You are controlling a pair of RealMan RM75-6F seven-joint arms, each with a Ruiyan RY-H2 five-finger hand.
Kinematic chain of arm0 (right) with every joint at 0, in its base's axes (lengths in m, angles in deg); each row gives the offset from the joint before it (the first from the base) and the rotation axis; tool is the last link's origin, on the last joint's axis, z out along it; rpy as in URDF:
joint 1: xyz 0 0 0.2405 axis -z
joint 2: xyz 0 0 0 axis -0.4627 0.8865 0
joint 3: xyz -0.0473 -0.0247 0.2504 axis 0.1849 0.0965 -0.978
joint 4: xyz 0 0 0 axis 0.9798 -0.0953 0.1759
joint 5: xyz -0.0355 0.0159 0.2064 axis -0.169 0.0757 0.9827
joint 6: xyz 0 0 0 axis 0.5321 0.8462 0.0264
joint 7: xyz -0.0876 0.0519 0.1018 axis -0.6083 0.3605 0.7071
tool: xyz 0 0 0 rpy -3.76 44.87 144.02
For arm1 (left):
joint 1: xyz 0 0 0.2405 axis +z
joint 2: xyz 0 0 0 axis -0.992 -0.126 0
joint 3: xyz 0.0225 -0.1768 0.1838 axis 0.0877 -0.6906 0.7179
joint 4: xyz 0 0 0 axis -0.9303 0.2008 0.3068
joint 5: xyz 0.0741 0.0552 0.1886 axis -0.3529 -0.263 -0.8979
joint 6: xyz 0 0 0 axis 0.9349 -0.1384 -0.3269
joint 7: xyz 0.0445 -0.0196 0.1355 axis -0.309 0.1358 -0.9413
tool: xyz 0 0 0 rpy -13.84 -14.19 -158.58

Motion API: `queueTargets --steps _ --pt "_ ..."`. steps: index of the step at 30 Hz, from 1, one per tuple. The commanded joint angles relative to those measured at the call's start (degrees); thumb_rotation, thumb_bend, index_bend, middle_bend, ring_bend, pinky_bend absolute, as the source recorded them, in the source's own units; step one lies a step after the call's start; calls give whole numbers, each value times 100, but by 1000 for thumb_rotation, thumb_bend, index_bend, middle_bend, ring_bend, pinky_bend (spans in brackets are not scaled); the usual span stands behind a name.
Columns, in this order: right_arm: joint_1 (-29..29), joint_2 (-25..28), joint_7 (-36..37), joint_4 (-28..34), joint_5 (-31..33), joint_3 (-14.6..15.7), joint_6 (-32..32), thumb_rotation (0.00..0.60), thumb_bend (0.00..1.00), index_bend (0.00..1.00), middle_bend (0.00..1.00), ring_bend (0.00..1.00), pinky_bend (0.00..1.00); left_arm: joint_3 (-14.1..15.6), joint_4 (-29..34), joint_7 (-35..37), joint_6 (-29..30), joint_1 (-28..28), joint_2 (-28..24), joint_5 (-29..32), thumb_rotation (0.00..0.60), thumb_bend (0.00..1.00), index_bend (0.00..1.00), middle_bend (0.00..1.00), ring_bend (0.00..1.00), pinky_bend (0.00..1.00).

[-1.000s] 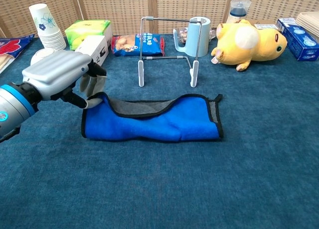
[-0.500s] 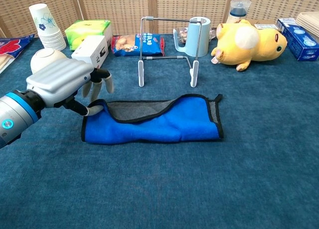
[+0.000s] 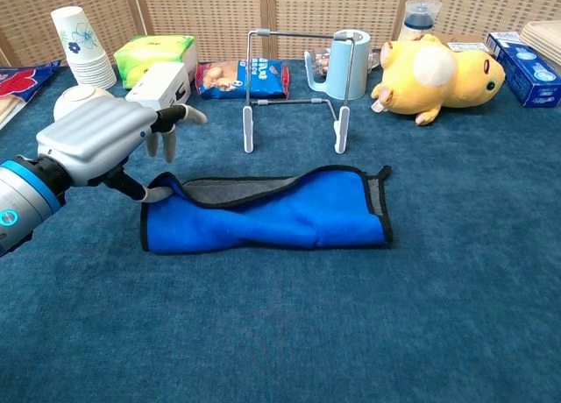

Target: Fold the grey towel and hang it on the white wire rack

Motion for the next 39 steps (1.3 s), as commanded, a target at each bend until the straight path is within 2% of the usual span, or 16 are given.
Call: queueTargets --steps 1,8,15,26,29,35,39 --pt "-1 -3 0 -4 6 -1 4 600 392 53 47 0 0 5 63 -180 -97 34 -6 124 600 374 163 490 482 874" --pt "15 7 11 -2 -1 4 -17 600 391 52 47 0 0 -76 518 -272 -270 53 -102 386 600 378 144 477 477 874" --pt "24 10 37 -8 -17 5 -33 600 391 53 47 0 0 -140 817 180 -285 10 -169 355 600 375 134 480 477 874" --pt "59 29 104 -33 -9 5 -66 600 390 52 47 0 0 -53 1046 295 -523 -133 -213 278 600 369 143 480 477 874" --pt "67 31 137 -47 -8 3 -72 600 392 52 47 0 0 -114 954 194 -384 -83 -146 339 600 373 142 483 477 874" --pt "54 30 161 -70 -9 -1 -45 600 392 53 47 0 0 -146 850 -32 -306 68 -161 615 600 500 137 487 478 875" --pt "35 15 150 -74 -14 -4 -20 600 391 52 47 0 0 -155 1088 -562 -452 126 -356 963 600 523 135 479 474 876"
